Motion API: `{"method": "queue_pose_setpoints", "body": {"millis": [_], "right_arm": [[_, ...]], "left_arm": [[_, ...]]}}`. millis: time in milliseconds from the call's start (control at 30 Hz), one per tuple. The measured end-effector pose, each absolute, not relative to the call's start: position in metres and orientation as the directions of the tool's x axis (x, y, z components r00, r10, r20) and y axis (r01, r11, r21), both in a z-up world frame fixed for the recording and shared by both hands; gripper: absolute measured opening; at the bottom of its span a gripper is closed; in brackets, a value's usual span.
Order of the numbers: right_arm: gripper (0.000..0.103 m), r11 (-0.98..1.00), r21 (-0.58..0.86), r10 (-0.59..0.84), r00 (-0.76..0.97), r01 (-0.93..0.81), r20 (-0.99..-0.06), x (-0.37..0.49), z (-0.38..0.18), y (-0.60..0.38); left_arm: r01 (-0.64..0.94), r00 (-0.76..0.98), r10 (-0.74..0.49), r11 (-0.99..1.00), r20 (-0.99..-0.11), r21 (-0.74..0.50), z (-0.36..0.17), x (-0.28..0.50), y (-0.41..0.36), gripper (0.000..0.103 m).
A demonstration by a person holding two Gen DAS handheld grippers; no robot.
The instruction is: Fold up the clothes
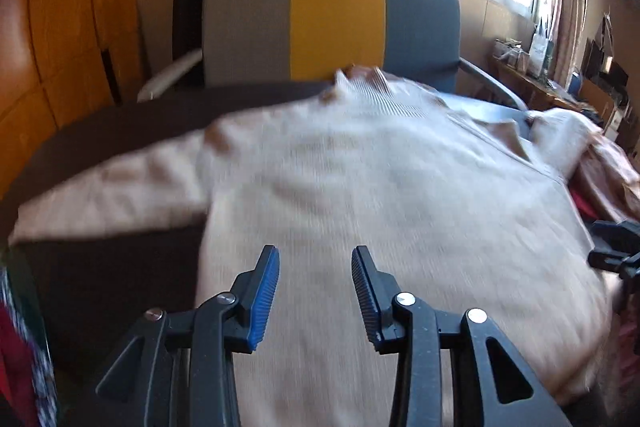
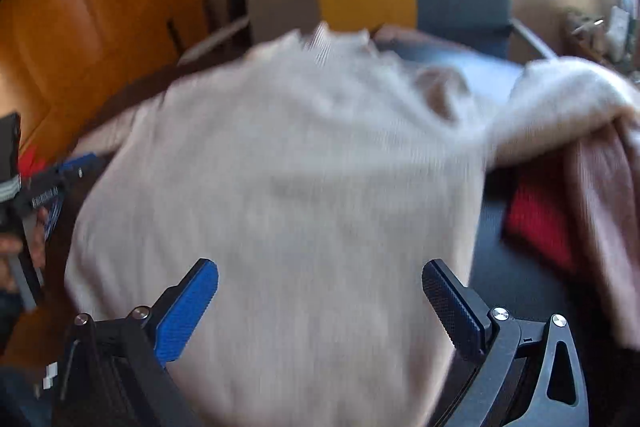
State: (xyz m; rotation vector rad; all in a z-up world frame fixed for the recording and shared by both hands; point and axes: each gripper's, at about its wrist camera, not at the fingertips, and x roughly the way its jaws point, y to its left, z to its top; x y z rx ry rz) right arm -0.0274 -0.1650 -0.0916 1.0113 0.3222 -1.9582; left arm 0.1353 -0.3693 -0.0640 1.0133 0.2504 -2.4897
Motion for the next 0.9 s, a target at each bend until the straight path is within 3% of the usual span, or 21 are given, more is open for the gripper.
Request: {"method": "queue_pose_setpoints", "body": {"millis": [267,500,667,900], "right_arm": [[0.103,-0.631,0.153,-0.573,-0.324,0.761,-0.753,-0.081,-0.116,-0.245],[0.103,-0.628,0.171,-0.567,-0.295,0.76,-0.769,-0.081,-0.131,-0.233],[0.103,-0.616,0.104,-0.516,-0.3,0.781,-0.803,-0.08,-0.132,-0.244],[0.096,-0.588,0.462,-0.719,-0.167,0.664,-0.675,-0.134,-0.097,-0.167]], "left_arm": [[0.522,-0.58,-0.335,-0.853,-0.743,-0.023,-0.101,0.085,-0.396,0.038],[0.548,-0.575,-0.325,-0.835,-0.751,-0.058,-0.12,0.07,-0.41,0.041],[0.551,-0.587,-0.325,-0.831,-0.741,-0.073,-0.122,0.074,-0.411,0.043],[0.554,-0.582,-0.333,-0.83,-0.742,-0.062,-0.123,0.072,-0.41,0.045]]}}
